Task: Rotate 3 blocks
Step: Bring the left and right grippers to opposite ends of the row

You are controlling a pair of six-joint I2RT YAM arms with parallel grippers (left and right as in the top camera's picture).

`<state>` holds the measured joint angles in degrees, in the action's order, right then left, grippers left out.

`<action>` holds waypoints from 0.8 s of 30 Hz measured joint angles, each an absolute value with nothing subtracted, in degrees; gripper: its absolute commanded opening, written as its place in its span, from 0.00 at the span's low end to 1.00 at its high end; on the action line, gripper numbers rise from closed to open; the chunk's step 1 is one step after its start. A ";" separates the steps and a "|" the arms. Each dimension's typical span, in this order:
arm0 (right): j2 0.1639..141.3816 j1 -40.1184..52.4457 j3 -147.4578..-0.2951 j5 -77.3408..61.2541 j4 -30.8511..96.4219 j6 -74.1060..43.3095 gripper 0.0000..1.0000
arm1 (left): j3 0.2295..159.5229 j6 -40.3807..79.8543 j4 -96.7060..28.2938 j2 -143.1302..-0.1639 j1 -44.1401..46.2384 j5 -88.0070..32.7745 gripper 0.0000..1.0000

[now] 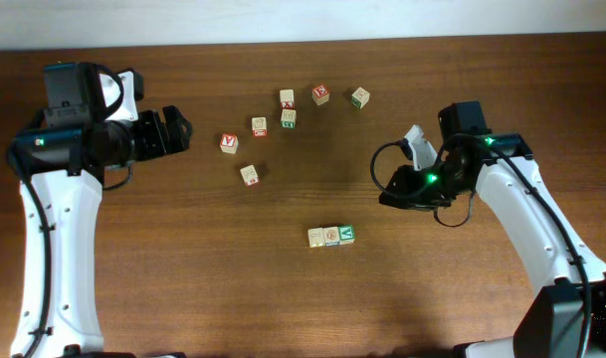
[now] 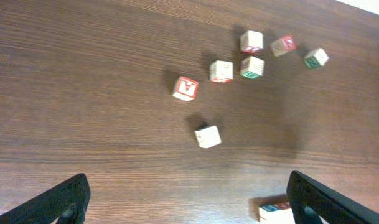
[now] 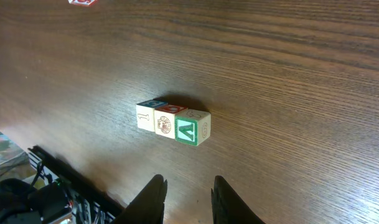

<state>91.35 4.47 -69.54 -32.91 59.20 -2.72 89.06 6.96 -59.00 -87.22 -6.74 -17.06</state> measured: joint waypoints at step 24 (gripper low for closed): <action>98.76 10.00 -54.83 -30.89 39.70 -9.19 0.15 | 58.81 23.83 -35.66 -95.15 22.48 -19.77 0.00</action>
